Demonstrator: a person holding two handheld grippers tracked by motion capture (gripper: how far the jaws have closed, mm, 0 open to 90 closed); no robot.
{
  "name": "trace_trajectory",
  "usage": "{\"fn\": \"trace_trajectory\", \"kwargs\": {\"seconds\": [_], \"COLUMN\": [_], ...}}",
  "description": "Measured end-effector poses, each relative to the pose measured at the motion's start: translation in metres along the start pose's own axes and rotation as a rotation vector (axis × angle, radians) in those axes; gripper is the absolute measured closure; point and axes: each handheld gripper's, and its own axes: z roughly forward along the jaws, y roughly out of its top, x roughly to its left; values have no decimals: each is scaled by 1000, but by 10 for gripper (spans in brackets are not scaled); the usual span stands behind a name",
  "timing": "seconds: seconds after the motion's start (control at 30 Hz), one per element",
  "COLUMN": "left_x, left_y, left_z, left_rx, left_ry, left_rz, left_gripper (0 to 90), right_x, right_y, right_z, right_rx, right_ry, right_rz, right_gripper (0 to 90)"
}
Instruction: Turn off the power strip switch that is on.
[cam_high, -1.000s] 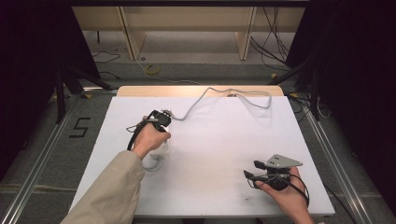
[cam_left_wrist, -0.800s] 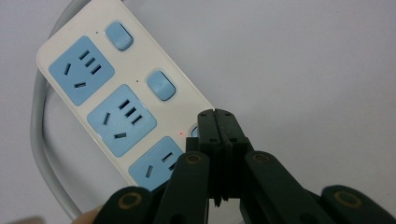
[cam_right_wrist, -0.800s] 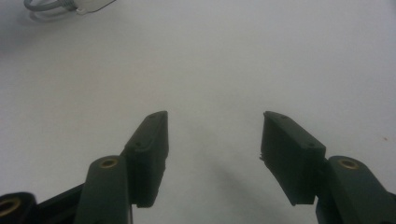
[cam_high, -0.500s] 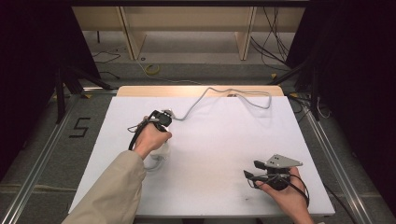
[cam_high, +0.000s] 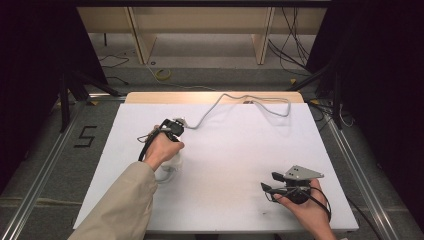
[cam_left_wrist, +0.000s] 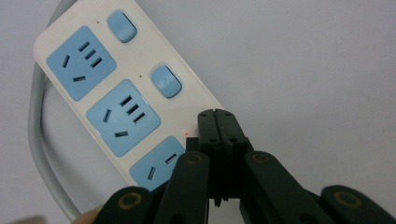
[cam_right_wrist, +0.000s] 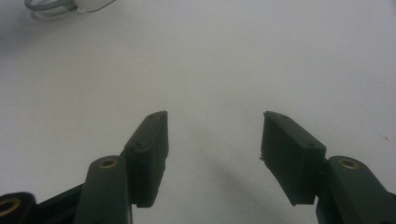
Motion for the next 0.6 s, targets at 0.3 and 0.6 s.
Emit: {"fn": "trace_trajectory", "kwargs": {"seconds": [0.3,0.6], "left_x": [-3,-6], "left_y": [0,0], "left_z": [0,0], "left_rx": [3,15], "left_ry": [16,46], "left_rz": [-2,13], "left_gripper": [895,897], "right_x": [1,1], "right_y": [0,0], "right_z": [0,0], "right_rx": [0,2], "right_ry": [1,3], "right_rz": [-1,-5], "right_gripper": [424,423]}}
